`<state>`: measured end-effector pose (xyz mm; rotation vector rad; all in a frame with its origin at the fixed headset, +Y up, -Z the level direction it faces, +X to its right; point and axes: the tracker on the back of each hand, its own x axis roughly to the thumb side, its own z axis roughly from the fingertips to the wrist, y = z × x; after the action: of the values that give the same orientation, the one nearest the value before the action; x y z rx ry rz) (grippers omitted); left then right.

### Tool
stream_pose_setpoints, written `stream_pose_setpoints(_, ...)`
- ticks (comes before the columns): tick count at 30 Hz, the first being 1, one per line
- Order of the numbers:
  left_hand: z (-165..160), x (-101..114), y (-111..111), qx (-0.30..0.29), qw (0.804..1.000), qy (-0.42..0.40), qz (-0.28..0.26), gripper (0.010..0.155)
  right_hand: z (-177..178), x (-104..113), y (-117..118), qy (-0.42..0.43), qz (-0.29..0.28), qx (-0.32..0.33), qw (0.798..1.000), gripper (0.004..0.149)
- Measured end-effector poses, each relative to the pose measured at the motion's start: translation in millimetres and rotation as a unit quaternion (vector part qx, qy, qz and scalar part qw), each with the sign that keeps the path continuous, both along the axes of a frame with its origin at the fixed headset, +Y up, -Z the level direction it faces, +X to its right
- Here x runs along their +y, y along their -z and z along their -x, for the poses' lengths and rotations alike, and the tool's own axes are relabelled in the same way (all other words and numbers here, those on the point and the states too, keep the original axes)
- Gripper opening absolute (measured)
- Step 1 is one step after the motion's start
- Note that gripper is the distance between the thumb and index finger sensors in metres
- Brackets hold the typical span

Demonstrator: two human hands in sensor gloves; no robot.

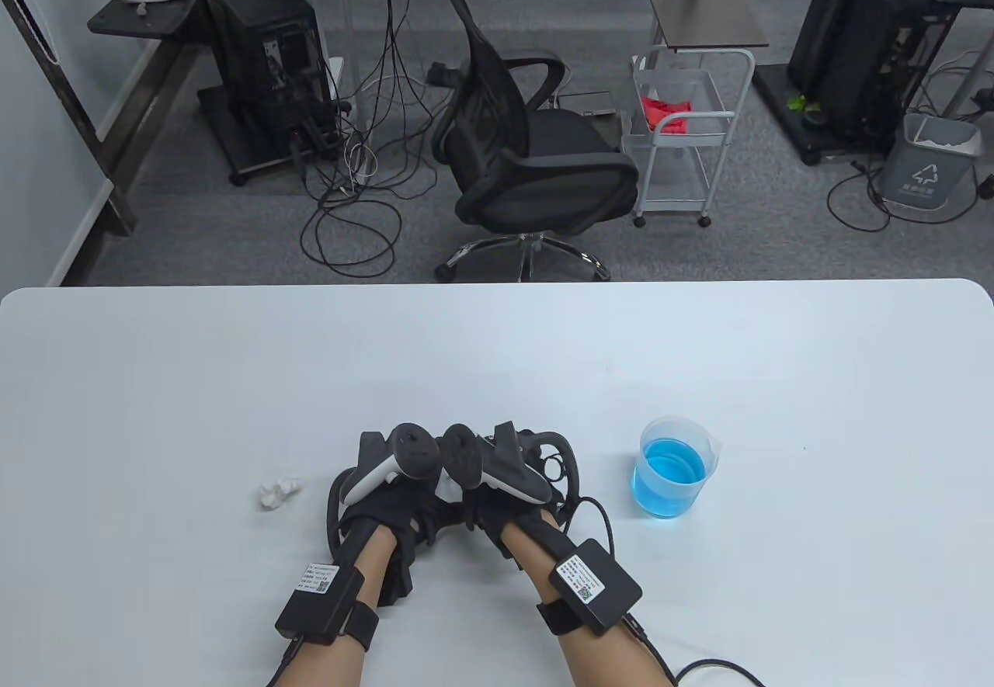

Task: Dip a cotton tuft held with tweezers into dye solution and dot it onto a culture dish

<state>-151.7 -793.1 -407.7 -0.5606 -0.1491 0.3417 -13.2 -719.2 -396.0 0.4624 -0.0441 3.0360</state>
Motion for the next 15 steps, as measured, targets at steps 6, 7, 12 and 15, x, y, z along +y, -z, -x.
stream_pose_setpoints(6, 0.0, 0.0, 0.0, 0.000, 1.000, 0.000, 0.000, 0.106, 0.0, 2.1, -1.7, 0.012, -0.019, 0.002, 1.000, 0.031)
stream_pose_setpoints(7, 0.0, 0.0, 0.0, 0.000, 1.000, 0.000, 0.000, 0.106, -0.2, 1.2, -1.8, 0.011, -0.024, 0.001, 1.000, 0.031)
stream_pose_setpoints(12, 0.0, 0.1, 0.0, 0.000, 1.000, 0.000, 0.002, 0.106, -0.9, -4.2, -1.1, 0.006, -0.028, -0.003, 1.000, 0.031)
stream_pose_setpoints(15, 0.0, 0.1, 0.1, 0.000, 1.000, 0.000, 0.002, 0.106, -1.0, -2.9, -1.3, 0.005, -0.035, -0.006, 0.999, 0.031)
